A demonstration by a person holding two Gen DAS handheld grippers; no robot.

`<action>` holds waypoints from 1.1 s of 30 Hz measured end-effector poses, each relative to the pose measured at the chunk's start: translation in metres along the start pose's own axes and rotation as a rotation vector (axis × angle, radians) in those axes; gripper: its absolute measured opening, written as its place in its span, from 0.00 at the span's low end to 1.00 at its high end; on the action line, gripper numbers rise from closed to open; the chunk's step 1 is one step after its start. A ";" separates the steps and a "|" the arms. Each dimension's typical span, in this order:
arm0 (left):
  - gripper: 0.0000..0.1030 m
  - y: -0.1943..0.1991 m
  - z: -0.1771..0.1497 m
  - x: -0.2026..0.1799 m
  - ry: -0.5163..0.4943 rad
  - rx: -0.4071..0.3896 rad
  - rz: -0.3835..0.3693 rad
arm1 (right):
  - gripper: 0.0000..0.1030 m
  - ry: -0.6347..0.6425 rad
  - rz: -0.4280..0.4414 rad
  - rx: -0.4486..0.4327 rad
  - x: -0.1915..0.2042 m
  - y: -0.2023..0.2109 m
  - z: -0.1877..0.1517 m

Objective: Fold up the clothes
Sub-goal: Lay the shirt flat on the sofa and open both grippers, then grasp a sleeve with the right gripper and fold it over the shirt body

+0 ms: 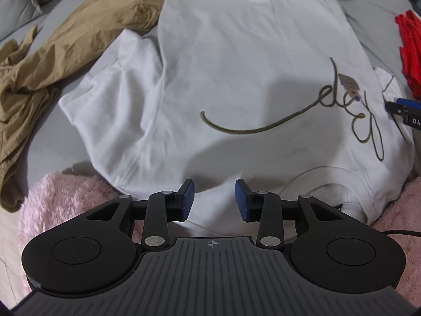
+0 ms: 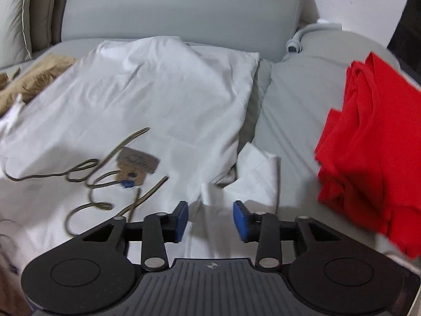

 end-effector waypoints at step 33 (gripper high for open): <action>0.39 0.021 -0.044 0.040 0.099 -0.033 -0.095 | 0.01 -0.365 0.025 -0.194 -0.029 0.091 -0.020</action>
Point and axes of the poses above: each gripper's, at about its wrist camera, not at the fingertips, and y roughly against the way its jaws point, x to its left, z to its top, the point moved 3 cm from there along -y, roughly the way its jaws point, and after that the axes turned 5 degrees about x, right-handed, at the moved point
